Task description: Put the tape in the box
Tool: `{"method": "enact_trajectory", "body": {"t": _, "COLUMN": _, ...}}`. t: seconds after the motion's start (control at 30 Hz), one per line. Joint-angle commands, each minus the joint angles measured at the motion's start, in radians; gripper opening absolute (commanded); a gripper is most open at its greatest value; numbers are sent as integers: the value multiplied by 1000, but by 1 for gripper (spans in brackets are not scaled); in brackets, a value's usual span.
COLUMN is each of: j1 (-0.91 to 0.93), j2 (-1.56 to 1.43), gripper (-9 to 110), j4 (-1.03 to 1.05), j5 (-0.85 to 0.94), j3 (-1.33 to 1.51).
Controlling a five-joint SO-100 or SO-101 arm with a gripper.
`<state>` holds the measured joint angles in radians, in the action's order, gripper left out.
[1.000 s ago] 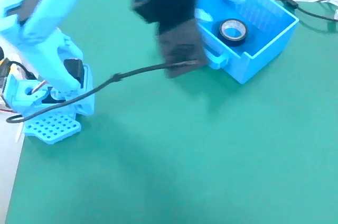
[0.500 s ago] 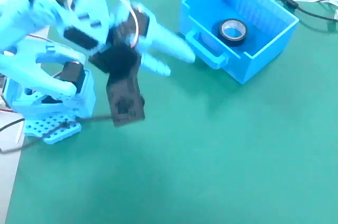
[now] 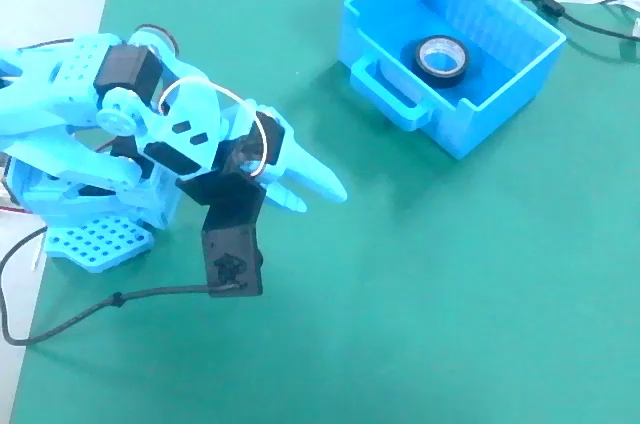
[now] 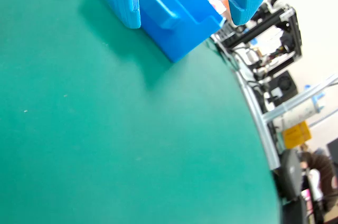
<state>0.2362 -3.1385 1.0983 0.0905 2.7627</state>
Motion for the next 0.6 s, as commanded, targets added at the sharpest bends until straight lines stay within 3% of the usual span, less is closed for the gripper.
{"method": "enact_trajectory", "body": {"t": 0.0, "j1": 21, "j2": -37, "gripper": 21, "j4": -14, "j5": -2, "j3": 32}}
{"method": "enact_trajectory", "body": {"t": 0.57, "j1": 31, "j2": -138, "gripper": 16, "j4": -15, "j5": -32, "j3": 166}}
